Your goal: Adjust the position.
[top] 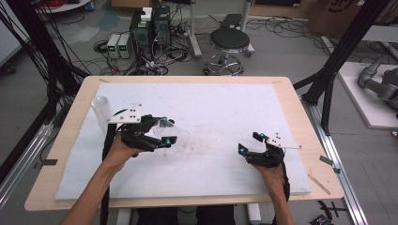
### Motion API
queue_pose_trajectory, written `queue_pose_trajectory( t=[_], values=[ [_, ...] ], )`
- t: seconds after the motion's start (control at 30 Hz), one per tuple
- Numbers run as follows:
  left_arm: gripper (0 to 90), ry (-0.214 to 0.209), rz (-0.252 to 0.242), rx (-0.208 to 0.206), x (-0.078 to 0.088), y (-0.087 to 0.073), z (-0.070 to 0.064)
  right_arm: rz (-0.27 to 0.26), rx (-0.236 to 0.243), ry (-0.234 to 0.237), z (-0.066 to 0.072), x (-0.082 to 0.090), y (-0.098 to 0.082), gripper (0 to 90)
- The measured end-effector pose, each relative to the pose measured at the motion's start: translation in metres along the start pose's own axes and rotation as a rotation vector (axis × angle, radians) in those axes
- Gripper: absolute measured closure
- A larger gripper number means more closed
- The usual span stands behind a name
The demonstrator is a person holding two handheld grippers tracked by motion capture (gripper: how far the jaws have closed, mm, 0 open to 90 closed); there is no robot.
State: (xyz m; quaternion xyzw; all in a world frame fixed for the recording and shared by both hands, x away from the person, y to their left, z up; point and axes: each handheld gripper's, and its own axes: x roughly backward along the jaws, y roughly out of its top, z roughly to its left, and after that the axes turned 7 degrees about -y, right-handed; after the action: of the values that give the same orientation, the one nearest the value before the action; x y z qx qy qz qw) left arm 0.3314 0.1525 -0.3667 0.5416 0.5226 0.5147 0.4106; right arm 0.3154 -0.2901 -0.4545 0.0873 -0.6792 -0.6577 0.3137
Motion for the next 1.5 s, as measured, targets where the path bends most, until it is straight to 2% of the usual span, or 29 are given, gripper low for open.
queue_pose_trajectory(
  t=[0.2, 0.27, 0.3, 0.4, 0.43, 0.47, 0.5, 0.53, 0.57, 0.6, 0.63, 0.67, 0.7, 0.73, 0.77, 0.8, 0.83, 0.87, 0.9, 0.93, 0.97, 1.0, 1.03, 1.07, 1.1, 1.13, 1.23, 1.47, 1.5],
  values=[
    [37.4, 0.004, 0.006, -0.004, 0.003, 0.000, 0.002, 0.013, -0.020, 0.027, -0.003, -0.001, 0.001, 15.6],
    [37.4, 0.005, 0.005, -0.003, 0.003, 0.000, 0.002, 0.011, -0.009, 0.047, -0.003, -0.001, 0.001, 15.6],
    [37.4, 0.004, 0.005, 0.000, 0.003, 0.000, 0.003, 0.017, 0.007, 0.077, -0.003, -0.002, 0.002, 15.6],
    [37.4, 0.002, 0.009, -0.001, 0.003, 0.000, 0.004, 0.026, 0.025, 0.099, -0.003, -0.001, 0.006, 15.6],
    [37.4, -0.005, 0.011, -0.002, 0.003, 0.001, 0.004, 0.025, 0.017, 0.126, -0.001, 0.001, 0.012, 15.6],
    [37.4, -0.005, 0.011, -0.002, 0.003, 0.001, 0.004, 0.025, 0.017, 0.126, -0.001, 0.001, 0.012, 15.6],
    [37.4, -0.009, 0.007, 0.001, 0.003, 0.002, 0.005, 0.018, 0.029, 0.160, 0.000, 0.002, 0.019, 15.6],
    [37.4, -0.013, 0.006, 0.000, 0.003, 0.003, 0.005, 0.018, 0.029, 0.160, 0.000, 0.002, 0.019, 15.6],
    [37.5, -0.019, 0.004, -0.002, 0.002, 0.004, 0.006, 0.020, 0.037, 0.206, 0.001, 0.003, 0.029, 15.6],
    [37.5, -0.019, 0.004, -0.002, 0.002, 0.004, 0.006, 0.020, 0.037, 0.206, 0.001, 0.003, 0.029, 15.6],
    [37.5, -0.023, 0.005, -0.004, 0.001, 0.005, 0.006, 0.018, 0.058, 0.245, 0.004, 0.003, 0.040, 15.6],
    [37.5, -0.025, 0.004, -0.007, 0.001, 0.005, 0.006, 0.018, 0.058, 0.245, 0.004, 0.003, 0.040, 15.6],
    [37.5, -0.032, 0.000, -0.006, -0.001, 0.006, 0.006, 0.006, 0.082, 0.286, 0.007, 0.004, 0.051, 15.6],
    [37.5, -0.032, 0.000, -0.006, -0.001, 0.006, 0.006, 0.006, 0.082, 0.286, 0.007, 0.004, 0.051, 15.6],
    [37.5, -0.037, 0.002, -0.010, -0.002, 0.006, 0.006, -0.001, 0.109, 0.335, 0.011, 0.003, 0.062, 15.6],
    [37.5, -0.037, 0.002, -0.010, -0.002, 0.006, 0.006, -0.001, 0.109, 0.335, 0.011, 0.003, 0.062, 15.6],
    [37.5, -0.040, 0.003, -0.009, -0.003, 0.006, 0.006, 0.010, 0.130, 0.387, 0.014, 0.001, 0.071, 15.6],
    [37.6, -0.040, 0.003, -0.009, -0.003, 0.006, 0.006, 0.010, 0.130, 0.387, 0.014, 0.001, 0.071, 15.6],
    [37.6, -0.042, 0.006, -0.012, -0.004, 0.007, 0.007, 0.012, 0.158, 0.430, 0.017, 0.000, 0.078, 15.7],
    [37.6, -0.042, 0.006, -0.012, -0.004, 0.007, 0.007, 0.012, 0.158, 0.430, 0.017, 0.000, 0.078, 15.7],
    [37.6, -0.045, 0.007, -0.013, -0.004, 0.006, 0.008, 0.021, 0.175, 0.469, 0.019, -0.001, 0.084, 15.6],
    [37.6, -0.045, 0.007, -0.013, -0.004, 0.006, 0.008, 0.021, 0.175, 0.469, 0.019, -0.001, 0.084, 15.6],
    [37.6, -0.047, 0.000, -0.010, -0.005, 0.006, 0.008, 0.022, 0.182, 0.504, 0.020, -0.003, 0.089, 15.6],
    [37.7, -0.047, 0.000, -0.010, -0.005, 0.006, 0.008, 0.022, 0.182, 0.504, 0.020, -0.003, 0.089, 15.6],
    [37.7, -0.048, 0.000, -0.009, -0.005, 0.006, 0.008, 0.031, 0.184, 0.535, 0.022, -0.006, 0.092, 15.6],
    [37.7, -0.051, 0.003, -0.012, -0.006, 0.006, 0.009, 0.031, 0.184, 0.535, 0.022, -0.006, 0.092, 15.6],
    [38.0, -0.050, 0.004, -0.020, -0.011, 0.008, 0.008, 0.049, 0.206, 0.620, 0.030, -0.016, 0.100, 15.6],
    [38.0, -0.075, -0.024, -0.029, -0.025, 0.014, 0.005, 0.038, 0.239, 0.675, 0.046, -0.031, 0.109, 15.7],
    [38.0, -0.084, -0.038, -0.036, -0.031, 0.016, 0.004, 0.029, 0.242, 0.699, 0.052, -0.036, 0.112, 15.7]
  ],
)
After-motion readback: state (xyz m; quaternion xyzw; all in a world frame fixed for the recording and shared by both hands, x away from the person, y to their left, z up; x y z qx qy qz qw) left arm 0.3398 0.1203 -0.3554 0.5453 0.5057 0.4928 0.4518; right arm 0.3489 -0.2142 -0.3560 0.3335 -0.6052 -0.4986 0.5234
